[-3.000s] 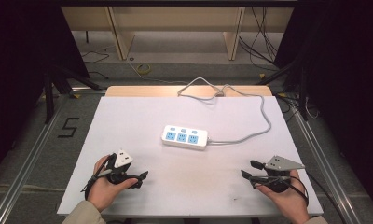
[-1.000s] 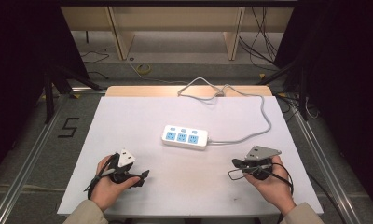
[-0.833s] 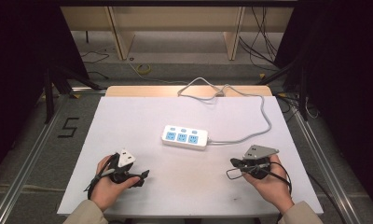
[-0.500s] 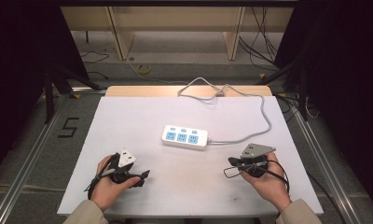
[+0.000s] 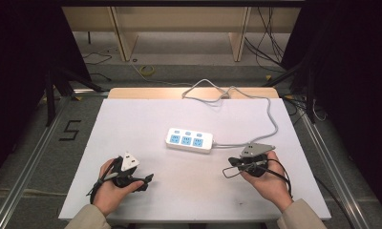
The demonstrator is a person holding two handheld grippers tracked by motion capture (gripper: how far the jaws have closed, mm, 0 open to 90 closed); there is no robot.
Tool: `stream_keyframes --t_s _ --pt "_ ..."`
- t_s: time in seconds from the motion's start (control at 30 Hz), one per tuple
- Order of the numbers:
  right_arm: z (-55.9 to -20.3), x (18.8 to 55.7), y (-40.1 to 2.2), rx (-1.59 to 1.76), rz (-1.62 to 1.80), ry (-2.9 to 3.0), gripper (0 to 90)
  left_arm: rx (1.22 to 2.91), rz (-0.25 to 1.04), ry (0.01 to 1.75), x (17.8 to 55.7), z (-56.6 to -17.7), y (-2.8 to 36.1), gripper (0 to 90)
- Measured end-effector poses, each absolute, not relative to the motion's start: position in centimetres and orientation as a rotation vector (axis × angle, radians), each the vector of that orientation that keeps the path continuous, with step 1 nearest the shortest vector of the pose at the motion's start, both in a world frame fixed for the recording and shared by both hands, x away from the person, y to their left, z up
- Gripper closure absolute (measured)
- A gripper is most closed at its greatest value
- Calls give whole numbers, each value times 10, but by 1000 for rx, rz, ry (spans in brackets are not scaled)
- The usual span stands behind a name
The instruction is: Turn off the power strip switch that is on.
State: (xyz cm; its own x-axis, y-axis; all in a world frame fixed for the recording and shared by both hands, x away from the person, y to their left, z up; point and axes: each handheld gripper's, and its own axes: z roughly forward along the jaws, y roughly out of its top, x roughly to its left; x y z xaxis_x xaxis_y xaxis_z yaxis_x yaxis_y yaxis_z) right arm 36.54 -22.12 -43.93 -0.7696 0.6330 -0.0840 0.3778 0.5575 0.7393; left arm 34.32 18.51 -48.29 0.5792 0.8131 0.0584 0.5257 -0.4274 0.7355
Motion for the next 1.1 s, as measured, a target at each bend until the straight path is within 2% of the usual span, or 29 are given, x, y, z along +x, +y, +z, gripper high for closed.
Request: stream_keyframes --t_s 1.1 --pt "-432 386 -191 791 1040 2475 900 2133 539 1053 343 -483 185 151"
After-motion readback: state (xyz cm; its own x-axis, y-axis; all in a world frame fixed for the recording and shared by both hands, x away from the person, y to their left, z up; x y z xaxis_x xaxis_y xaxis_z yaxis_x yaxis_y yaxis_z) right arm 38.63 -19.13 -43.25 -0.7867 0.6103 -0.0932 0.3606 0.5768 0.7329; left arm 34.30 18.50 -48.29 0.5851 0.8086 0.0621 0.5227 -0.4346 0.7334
